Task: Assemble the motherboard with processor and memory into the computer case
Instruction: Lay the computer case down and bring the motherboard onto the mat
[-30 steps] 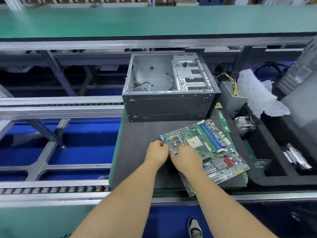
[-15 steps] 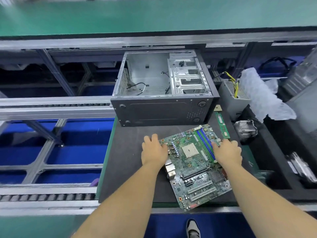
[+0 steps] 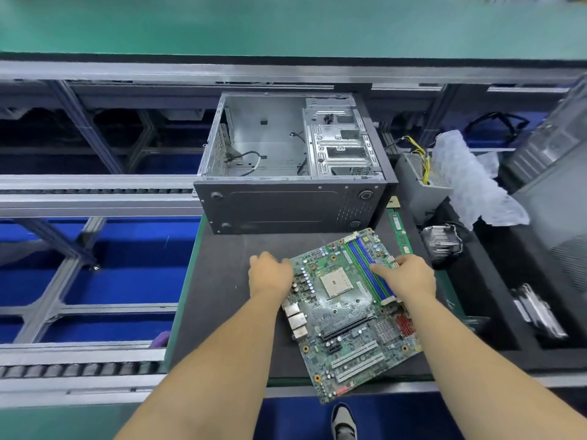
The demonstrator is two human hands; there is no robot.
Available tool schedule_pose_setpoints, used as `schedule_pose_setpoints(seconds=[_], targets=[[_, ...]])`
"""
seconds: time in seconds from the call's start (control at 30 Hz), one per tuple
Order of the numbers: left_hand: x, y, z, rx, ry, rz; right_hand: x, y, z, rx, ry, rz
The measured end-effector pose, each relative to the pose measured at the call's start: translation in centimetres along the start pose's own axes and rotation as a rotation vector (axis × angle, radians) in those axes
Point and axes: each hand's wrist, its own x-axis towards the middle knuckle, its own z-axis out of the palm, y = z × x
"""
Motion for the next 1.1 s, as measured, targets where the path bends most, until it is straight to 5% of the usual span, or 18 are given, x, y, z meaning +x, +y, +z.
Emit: schedule_pose_setpoints(seconds=[0.2, 0.37, 0.7, 1.1], targets=[[-0.5, -1.5, -2.5, 0.101, 0.051, -0.064, -1.0, -3.2, 0.8, 0.004, 0.011, -0.151], [-0.2, -2.3, -4.1, 0.441, 0.099, 0.086, -1.6, -4.3, 2.1, -0.104, -0.046, -0.133], [0.0, -2.7, -5.3, 0.424, 0.049, 0.063, -2.7, -5.8, 1.1, -0.038, -0.087, -0.24], [0.4, -4.9, -8.7, 0.815, -0.286, -0.003, -3.2, -9.5, 5.3, -0.187, -0.399, -0.441]])
